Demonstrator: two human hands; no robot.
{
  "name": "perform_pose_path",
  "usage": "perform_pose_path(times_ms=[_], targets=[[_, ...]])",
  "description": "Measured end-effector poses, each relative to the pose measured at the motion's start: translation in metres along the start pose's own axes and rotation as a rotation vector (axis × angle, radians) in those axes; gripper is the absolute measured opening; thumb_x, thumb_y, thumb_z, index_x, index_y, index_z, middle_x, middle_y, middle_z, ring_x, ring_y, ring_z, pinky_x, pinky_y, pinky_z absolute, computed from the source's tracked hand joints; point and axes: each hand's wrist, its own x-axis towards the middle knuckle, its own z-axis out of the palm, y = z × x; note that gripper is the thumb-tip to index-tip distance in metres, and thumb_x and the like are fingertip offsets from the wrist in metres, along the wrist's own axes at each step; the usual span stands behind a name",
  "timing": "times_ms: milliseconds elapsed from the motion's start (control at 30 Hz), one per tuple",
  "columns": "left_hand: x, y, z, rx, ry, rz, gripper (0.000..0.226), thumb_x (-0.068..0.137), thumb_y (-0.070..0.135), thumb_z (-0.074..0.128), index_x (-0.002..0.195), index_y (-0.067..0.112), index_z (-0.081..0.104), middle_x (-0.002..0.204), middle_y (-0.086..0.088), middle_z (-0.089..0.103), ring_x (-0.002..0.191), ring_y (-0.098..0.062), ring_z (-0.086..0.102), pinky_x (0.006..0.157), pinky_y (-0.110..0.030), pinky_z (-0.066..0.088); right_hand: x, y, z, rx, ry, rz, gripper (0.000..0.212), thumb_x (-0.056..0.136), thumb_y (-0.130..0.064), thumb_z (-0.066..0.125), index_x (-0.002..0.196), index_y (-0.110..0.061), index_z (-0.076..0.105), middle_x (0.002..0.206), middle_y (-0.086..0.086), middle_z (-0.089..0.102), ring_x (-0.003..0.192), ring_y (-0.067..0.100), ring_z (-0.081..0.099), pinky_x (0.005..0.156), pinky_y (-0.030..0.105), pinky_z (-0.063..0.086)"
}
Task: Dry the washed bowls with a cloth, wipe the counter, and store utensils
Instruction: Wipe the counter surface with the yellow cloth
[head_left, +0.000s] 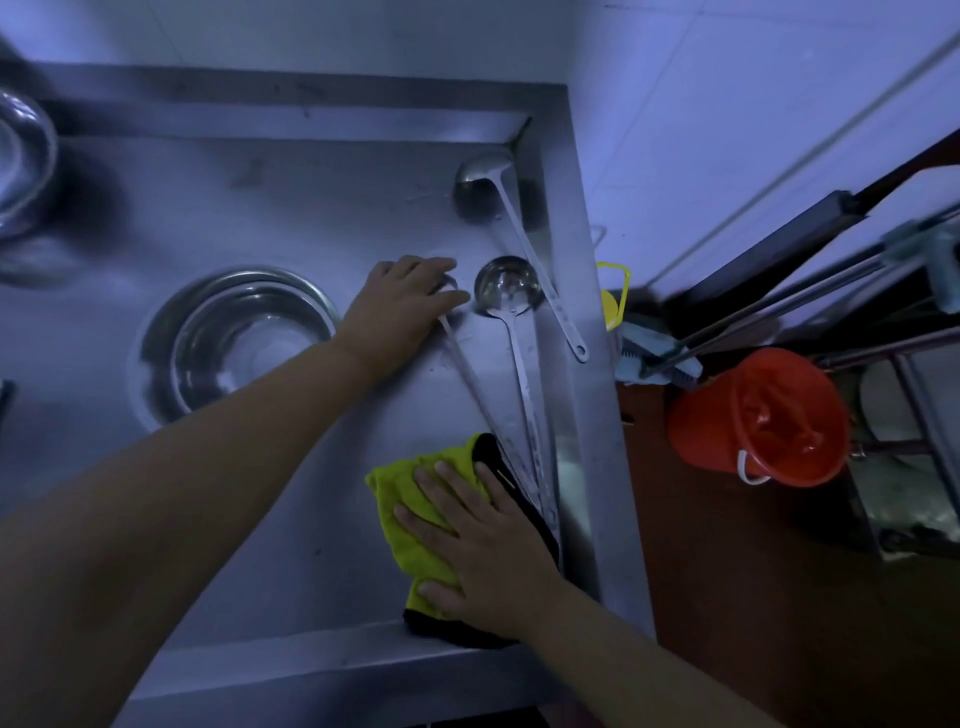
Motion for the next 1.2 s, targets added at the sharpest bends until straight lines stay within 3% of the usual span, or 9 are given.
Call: perform_pose_path(times_ms=[200, 367, 533, 767, 933, 1000, 1067, 1133, 1200], targets=[[0.014, 0.010, 0.008, 0.164, 0.236, 0.407, 0.037, 0.087, 0.001, 0.056, 0.120, 0.014, 0.063, 0.124, -0.014, 0.062, 0.109, -0.031, 0.061, 0.094, -0.044, 0.047, -0.011, 0.007, -0.003, 0.017, 0.007, 0.025, 0.080, 0.080, -0.061, 0.050, 0.150, -0.033, 0.023, 0.160, 0.001, 0.015, 0.148, 0.022, 0.006, 0.117, 0.051, 0.010], [0.038, 0.024, 0.013, 0.348, 0.199, 0.759, 0.035, 0.094, 0.004, 0.043, 0.113, 0.020, 0.068, 0.115, 0.000, 0.068, 0.122, -0.023, 0.054, 0.102, -0.047, 0.043, -0.012, 0.005, -0.005, 0.022, -0.005, 0.031, 0.077, 0.082, -0.061, 0.048, 0.150, -0.032, 0.024, 0.160, 0.001, 0.015, 0.148, 0.022, 0.006, 0.118, 0.050, 0.007], [0.048, 0.015, 0.009, 0.423, 0.162, 0.700, 0.018, 0.085, 0.005, 0.060, 0.080, 0.018, 0.070, 0.090, -0.003, 0.072, 0.108, -0.023, 0.063, 0.102, -0.044, 0.044, -0.012, 0.005, -0.008, 0.021, -0.035, 0.037, 0.078, 0.081, -0.063, 0.046, 0.150, -0.033, 0.024, 0.160, 0.001, 0.016, 0.148, 0.023, 0.008, 0.116, 0.051, 0.010], [0.066, -0.012, -0.001, 0.532, 0.091, 0.417, 0.011, 0.073, 0.001, 0.062, 0.073, 0.011, 0.068, 0.090, -0.012, 0.069, 0.096, -0.026, 0.066, 0.096, -0.042, 0.049, -0.011, 0.005, -0.009, 0.006, -0.028, 0.020, 0.077, 0.078, -0.066, 0.045, 0.147, -0.035, 0.030, 0.157, 0.000, 0.024, 0.146, 0.022, 0.017, 0.114, 0.050, 0.017], [0.088, -0.029, -0.004, 0.567, 0.151, 0.332, 0.037, 0.084, 0.005, 0.058, 0.121, 0.006, 0.061, 0.121, -0.017, 0.062, 0.117, -0.031, 0.057, 0.104, -0.043, 0.041, -0.006, 0.010, -0.013, -0.012, -0.031, -0.002, 0.068, 0.082, -0.068, 0.038, 0.142, -0.037, 0.042, 0.152, 0.000, 0.036, 0.142, 0.022, 0.030, 0.107, 0.047, 0.030], [0.101, -0.031, -0.002, 0.656, 0.049, 0.391, 0.057, 0.094, 0.003, 0.032, 0.149, 0.010, 0.016, 0.153, -0.015, 0.025, 0.141, -0.031, 0.024, 0.117, -0.046, 0.015, -0.005, 0.011, -0.013, -0.026, -0.047, -0.004, 0.066, 0.083, -0.068, 0.036, 0.141, -0.037, 0.043, 0.151, -0.001, 0.037, 0.141, 0.022, 0.031, 0.106, 0.047, 0.032], [0.111, -0.028, -0.003, 0.687, -0.140, 0.442, 0.059, 0.092, 0.004, 0.006, 0.147, 0.013, -0.014, 0.158, -0.008, -0.003, 0.145, -0.027, 0.000, 0.118, -0.046, -0.004, -0.005, 0.012, -0.012, -0.042, -0.061, -0.010, 0.066, 0.084, -0.069, 0.035, 0.141, -0.038, 0.043, 0.150, -0.002, 0.038, 0.141, 0.021, 0.031, 0.106, 0.047, 0.033], [0.118, -0.024, -0.002, 0.744, -0.201, 0.478, 0.060, 0.091, 0.003, 0.005, 0.148, 0.013, -0.013, 0.159, -0.006, -0.001, 0.146, -0.026, 0.000, 0.117, -0.047, -0.006, -0.005, 0.013, -0.012, -0.051, -0.069, -0.008, 0.065, 0.085, -0.070, 0.034, 0.141, -0.038, 0.043, 0.150, -0.002, 0.039, 0.141, 0.021, 0.031, 0.105, 0.046, 0.034], [0.121, -0.023, -0.005, 0.724, -0.136, 0.488, 0.055, 0.097, 0.004, 0.026, 0.150, 0.016, 0.013, 0.153, -0.011, 0.027, 0.143, -0.028, 0.018, 0.118, -0.049, 0.002, -0.005, 0.014, -0.012, -0.050, -0.063, -0.006, 0.066, 0.084, -0.069, 0.037, 0.142, -0.037, 0.042, 0.151, -0.002, 0.037, 0.142, 0.022, 0.030, 0.106, 0.047, 0.032]])
